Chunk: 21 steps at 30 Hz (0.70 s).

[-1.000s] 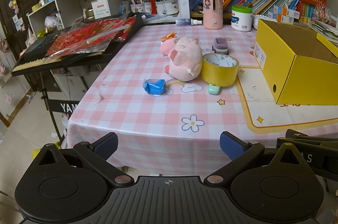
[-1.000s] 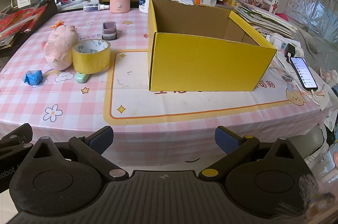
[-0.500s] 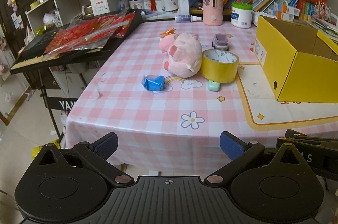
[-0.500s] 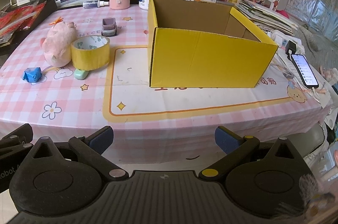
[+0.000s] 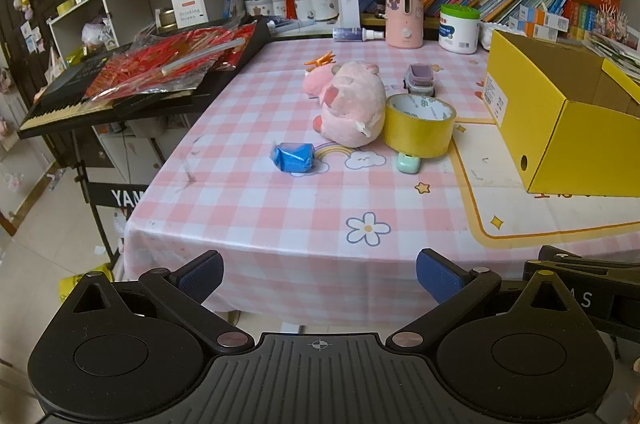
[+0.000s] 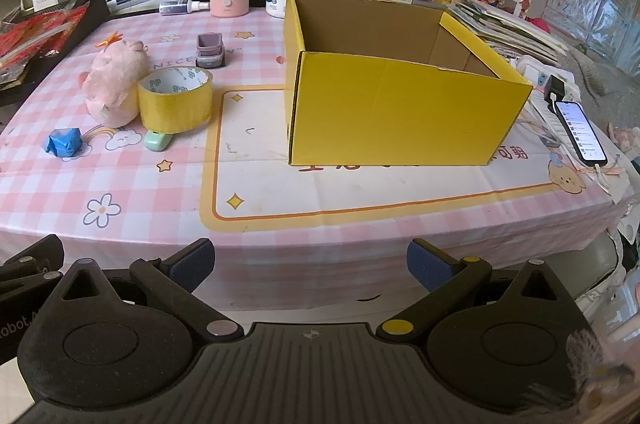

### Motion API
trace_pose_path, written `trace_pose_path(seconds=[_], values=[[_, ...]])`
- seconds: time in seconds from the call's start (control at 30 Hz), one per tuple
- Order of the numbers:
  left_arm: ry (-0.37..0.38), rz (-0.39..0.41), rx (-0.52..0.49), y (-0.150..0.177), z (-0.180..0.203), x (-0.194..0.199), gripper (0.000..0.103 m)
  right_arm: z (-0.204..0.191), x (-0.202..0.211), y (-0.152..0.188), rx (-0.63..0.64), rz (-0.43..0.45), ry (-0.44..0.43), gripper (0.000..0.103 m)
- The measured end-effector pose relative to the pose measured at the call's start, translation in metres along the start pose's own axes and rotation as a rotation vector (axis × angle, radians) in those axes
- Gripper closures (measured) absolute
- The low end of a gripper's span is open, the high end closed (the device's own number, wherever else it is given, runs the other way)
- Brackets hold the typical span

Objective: Organize objects

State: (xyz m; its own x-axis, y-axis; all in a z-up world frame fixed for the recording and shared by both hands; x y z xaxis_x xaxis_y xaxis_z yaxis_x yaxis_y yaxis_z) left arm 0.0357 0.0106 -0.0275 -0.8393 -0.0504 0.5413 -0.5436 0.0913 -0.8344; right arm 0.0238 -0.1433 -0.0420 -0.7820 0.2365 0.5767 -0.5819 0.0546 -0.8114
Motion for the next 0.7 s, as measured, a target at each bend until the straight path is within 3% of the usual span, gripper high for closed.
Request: trace_pose_path(seconds=[0.7], values=[[0.032, 0.023, 0.018, -0.0047, -0.0057, 0.0015, 0.000, -0.0006, 0.0043, -0.0036, -0.015, 0.012, 0.001, 0.000]])
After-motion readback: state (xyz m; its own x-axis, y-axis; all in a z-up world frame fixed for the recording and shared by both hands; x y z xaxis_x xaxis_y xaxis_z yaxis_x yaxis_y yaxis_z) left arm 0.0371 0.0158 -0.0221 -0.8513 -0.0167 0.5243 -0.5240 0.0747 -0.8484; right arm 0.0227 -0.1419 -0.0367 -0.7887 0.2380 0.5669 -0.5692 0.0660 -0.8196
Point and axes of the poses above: each gripper's, at about its wrist camera, not at the fingertips, and x roughly against the way its jaws point, z to its right, y to its underside, the point moved 3 cm from there along -x, roughly the way its jaws point, and after that the axes turned 12 degrees about z, right-handed, at the moved point
